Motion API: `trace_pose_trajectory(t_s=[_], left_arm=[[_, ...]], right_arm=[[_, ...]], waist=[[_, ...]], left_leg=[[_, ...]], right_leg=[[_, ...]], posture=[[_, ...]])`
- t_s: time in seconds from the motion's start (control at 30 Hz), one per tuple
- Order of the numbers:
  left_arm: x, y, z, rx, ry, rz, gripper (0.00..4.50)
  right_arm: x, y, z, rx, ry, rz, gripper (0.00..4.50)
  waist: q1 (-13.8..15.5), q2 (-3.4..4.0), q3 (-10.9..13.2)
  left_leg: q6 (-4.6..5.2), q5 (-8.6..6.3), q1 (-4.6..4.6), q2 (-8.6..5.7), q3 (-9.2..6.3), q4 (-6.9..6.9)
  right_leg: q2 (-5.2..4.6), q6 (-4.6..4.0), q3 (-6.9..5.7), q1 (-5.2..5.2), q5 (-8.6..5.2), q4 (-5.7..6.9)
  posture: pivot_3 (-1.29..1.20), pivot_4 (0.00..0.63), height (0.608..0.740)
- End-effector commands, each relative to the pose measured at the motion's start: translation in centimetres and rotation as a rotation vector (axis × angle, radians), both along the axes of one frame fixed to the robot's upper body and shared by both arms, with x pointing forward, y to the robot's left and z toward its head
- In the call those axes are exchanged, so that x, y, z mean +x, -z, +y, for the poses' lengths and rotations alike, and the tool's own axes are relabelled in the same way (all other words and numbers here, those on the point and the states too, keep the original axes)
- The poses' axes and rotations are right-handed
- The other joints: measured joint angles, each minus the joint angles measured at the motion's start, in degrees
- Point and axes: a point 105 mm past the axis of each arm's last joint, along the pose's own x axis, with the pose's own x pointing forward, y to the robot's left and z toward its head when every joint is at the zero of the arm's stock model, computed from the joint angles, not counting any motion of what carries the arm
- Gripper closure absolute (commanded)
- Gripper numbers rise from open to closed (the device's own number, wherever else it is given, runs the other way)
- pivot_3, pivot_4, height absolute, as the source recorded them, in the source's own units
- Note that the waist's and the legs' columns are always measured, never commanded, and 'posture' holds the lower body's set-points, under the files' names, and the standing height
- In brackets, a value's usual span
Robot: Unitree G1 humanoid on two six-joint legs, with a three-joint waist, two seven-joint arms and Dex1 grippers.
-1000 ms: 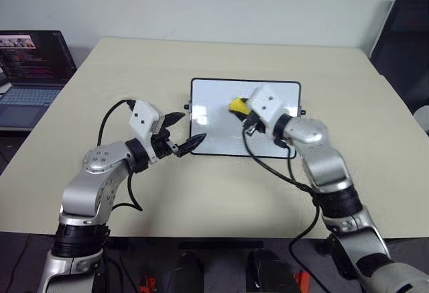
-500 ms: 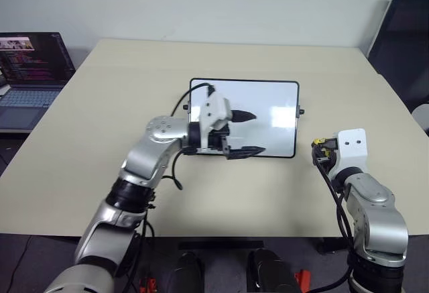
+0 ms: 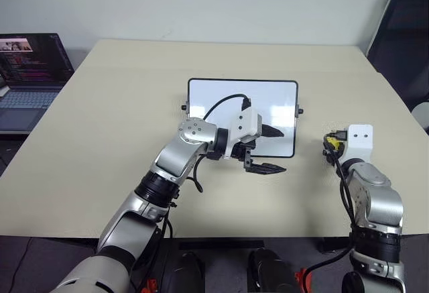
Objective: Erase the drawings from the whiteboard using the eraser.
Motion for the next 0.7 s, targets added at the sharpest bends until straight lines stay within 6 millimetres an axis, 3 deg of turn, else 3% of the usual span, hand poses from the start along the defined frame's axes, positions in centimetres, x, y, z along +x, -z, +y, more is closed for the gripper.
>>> trace_pose_trajectory(t_s=[0.03,0.07,0.3,0.43,0.57,0.7], left_arm=[[-0.7,-0.7,-0.3,-0.017,0.018,-0.035,0.00],[-0.7,-0.6,-0.2,-0.020,0.013,-0.032,0.00],[-0.7,-0.7,0.3,-0.056,-0.046,-0.016,0.00],[0.3,-0.9,2.0,-0.117,-0.179,0.005,0.00],[1.8,-1.3,5.3,-0.188,-0.390,0.009,0.00],[1.8,-1.7,10.8,-0.319,-0.683,0.021,0.00]], right_arm=[[1.0,-1.0,-0.3,-0.021,-0.024,-0.045,2.66],[1.2,-0.9,-0.4,-0.026,-0.027,-0.043,2.48],[1.8,-1.2,-0.6,-0.039,-0.057,-0.062,0.05],[1.0,-3.7,0.2,-0.067,-0.093,-0.154,0.05],[-0.7,-6.3,3.1,-0.049,-0.205,-0.270,0.05],[-4.1,-6.7,6.2,-0.031,-0.276,-0.357,0.05]], waist=[[0.0,0.02,0.0],[0.0,0.03,0.0],[0.0,0.08,0.0],[0.0,0.14,0.0],[-0.2,0.23,0.0],[-0.1,0.25,0.0]], left_leg=[[0.00,0.00,0.00,0.00,0.00,0.00],[0.00,0.00,0.00,0.00,0.00,0.00],[0.00,0.00,0.00,0.00,-0.01,-0.01],[0.00,0.00,0.00,0.00,-0.01,0.00],[0.01,0.00,0.02,0.05,-0.07,-0.02],[0.00,-0.01,0.02,0.14,-0.13,-0.04]], right_leg=[[0.00,0.00,0.00,0.00,0.00,0.00],[0.00,0.00,0.00,0.01,0.00,0.00],[0.01,0.03,0.01,0.01,0.00,0.00],[0.01,0.04,0.01,0.01,0.01,0.03],[0.07,0.05,0.00,-0.01,0.01,0.10],[0.13,0.03,-0.07,0.03,-0.02,0.07]], posture=[[0.00,0.150,0.740],[0.00,0.150,0.740],[0.00,0.150,0.740],[0.00,0.150,0.740],[0.00,0.150,0.740],[0.00,0.150,0.740]])
